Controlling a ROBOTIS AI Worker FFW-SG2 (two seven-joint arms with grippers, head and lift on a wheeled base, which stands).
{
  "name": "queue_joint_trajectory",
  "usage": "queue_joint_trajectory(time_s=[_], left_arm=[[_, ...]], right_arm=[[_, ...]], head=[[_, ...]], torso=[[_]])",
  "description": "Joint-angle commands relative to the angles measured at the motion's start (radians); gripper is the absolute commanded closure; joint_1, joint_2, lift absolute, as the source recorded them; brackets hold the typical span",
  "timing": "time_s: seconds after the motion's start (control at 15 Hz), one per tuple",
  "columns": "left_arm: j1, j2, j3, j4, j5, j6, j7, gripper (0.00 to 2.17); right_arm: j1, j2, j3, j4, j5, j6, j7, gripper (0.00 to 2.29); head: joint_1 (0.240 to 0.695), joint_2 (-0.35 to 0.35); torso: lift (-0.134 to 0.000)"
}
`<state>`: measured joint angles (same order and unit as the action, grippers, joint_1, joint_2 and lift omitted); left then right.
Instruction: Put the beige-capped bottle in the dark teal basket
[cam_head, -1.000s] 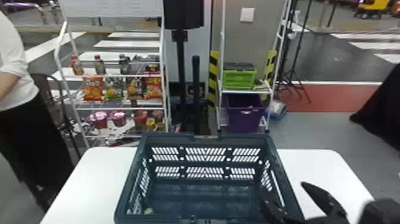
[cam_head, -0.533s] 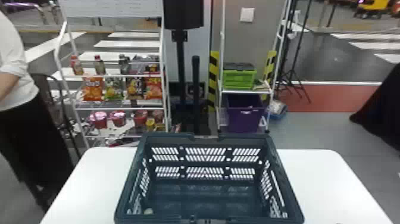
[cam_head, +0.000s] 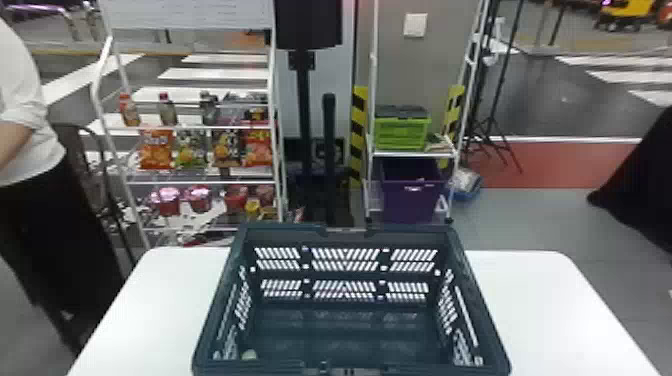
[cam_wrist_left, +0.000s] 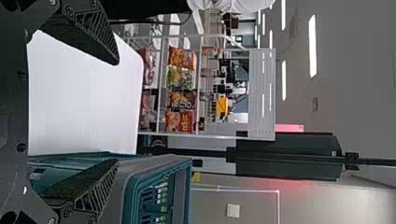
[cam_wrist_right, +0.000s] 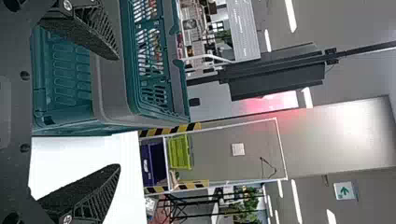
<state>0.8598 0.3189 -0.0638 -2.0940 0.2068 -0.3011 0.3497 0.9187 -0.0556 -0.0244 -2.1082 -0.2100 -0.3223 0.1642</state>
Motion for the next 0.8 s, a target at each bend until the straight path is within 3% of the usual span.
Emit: queue_joint_trajectory(time_s=[0.0,0.73], left_arm=[[0.004,-0.001,-0.004,-0.001,-0.003,-0.003,0.0,0.14],[0.015,-0.001,-0.008,-0.009,-0.009,-0.006,-0.003,0.14]], right_arm=[[0.003,0.0,0.0,0.0,0.0,-0.001,0.0,0.07],[0.011,0.002,-0.003,0.0,-0.011,-0.001,0.0,0.08]], head=[[0.499,0.0],[0.499,0.0]], torso=[[0.0],[0.0]])
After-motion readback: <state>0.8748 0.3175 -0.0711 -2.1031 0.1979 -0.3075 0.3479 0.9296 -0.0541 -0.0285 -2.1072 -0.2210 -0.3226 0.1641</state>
